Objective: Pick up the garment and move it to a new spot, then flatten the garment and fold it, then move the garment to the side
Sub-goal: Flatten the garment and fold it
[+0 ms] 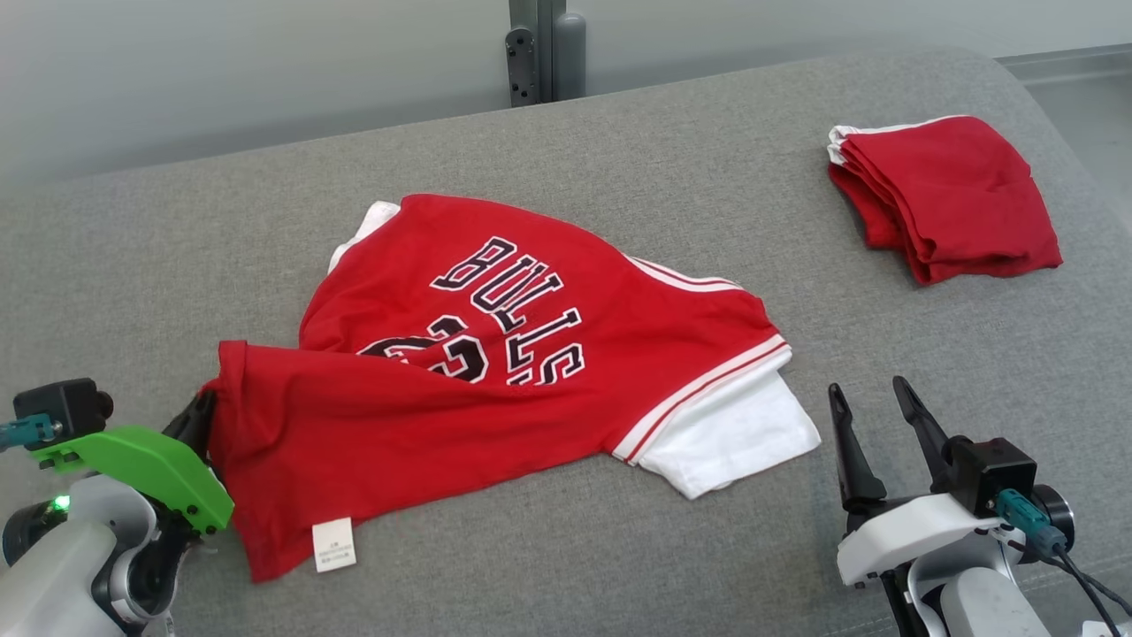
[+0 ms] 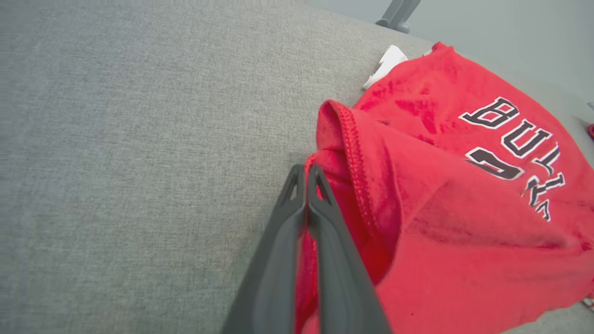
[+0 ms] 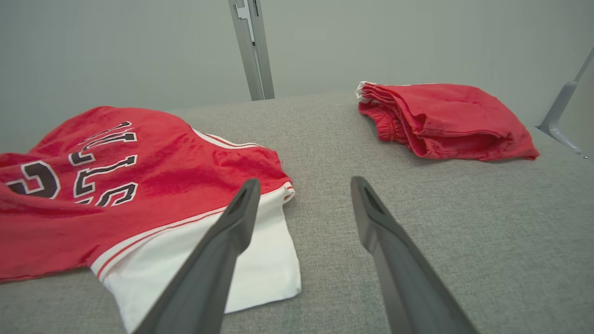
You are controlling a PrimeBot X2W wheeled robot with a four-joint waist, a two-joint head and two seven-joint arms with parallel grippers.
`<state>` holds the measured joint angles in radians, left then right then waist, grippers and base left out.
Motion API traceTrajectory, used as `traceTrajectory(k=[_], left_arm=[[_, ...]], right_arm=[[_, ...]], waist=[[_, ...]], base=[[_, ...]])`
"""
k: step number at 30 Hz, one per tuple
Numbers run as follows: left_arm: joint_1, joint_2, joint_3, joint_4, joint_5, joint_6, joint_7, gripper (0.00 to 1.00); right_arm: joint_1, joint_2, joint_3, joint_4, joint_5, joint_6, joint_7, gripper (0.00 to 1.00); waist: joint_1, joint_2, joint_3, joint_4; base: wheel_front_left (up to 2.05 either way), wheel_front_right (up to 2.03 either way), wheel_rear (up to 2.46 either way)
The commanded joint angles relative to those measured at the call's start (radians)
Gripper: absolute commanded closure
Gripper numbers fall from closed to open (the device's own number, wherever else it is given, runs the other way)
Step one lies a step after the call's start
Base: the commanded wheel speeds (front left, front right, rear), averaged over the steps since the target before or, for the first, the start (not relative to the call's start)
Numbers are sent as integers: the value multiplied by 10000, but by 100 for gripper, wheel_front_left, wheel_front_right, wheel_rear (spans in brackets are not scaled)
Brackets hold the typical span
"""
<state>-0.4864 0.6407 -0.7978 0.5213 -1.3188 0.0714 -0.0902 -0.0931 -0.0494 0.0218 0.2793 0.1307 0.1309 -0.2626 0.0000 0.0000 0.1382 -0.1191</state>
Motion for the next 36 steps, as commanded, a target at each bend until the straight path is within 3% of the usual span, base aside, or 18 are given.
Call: traceTrajectory(k=[1, 2, 3, 10, 13, 18, 21, 26, 36], left_arm=[[-205, -53, 62, 167, 30, -100, -162, 67], [-240, -90, 81, 316, 79, -120, -265, 19], [-267, -95, 130, 449, 122, -117, -452, 0], [294, 171, 854, 502, 696, 298, -1678, 0], [830, 176, 2165, -330, 1348, 626, -1764, 0], [3110, -744, 4650, -2481, 3545, 1188, -1734, 0], [4433, -1600, 5720, -3571, 4847, 1301, -1736, 0], [5866, -2992, 6641, -4199, 6726, 847, -1736, 0], [6835, -4322, 7470, -4068, 9382, -812, -1738, 0]], right_arm=[[-97, -23, 16, 22, 61, -4, -30, 0], [-99, -24, 17, 27, 54, -4, -30, 0], [-100, -23, 16, 32, 40, -4, -30, 0], [104, -23, -325, -169, -252, -4, -30, 0], [213, -23, -647, -402, -450, -4, -30, 0], [357, -24, -1171, -861, -915, -4, -30, 0], [431, -138, -1381, -1072, -1150, -4, -30, 0], [677, -315, -1489, -1101, -1297, -4, -30, 0], [1213, -166, -1341, -966, -1318, -4, -30, 0]], waist=[[0, 0, 4, -29], [0, 0, -2, -48], [0, 0, -14, -73], [0, 0, -230, -137], [0, 0, -391, -21], [0, 0, -690, 321], [0, 0, -863, 548], [0, 0, -1212, 958], [0, 0, -1553, 1479]], base=[[0, 0, 0], [0, 0, 0], [0, 0, 0], [0, 0, 0], [0, 0, 0], [0, 0, 0], [0, 0, 0], [0, 0, 0], [0, 0, 0]])
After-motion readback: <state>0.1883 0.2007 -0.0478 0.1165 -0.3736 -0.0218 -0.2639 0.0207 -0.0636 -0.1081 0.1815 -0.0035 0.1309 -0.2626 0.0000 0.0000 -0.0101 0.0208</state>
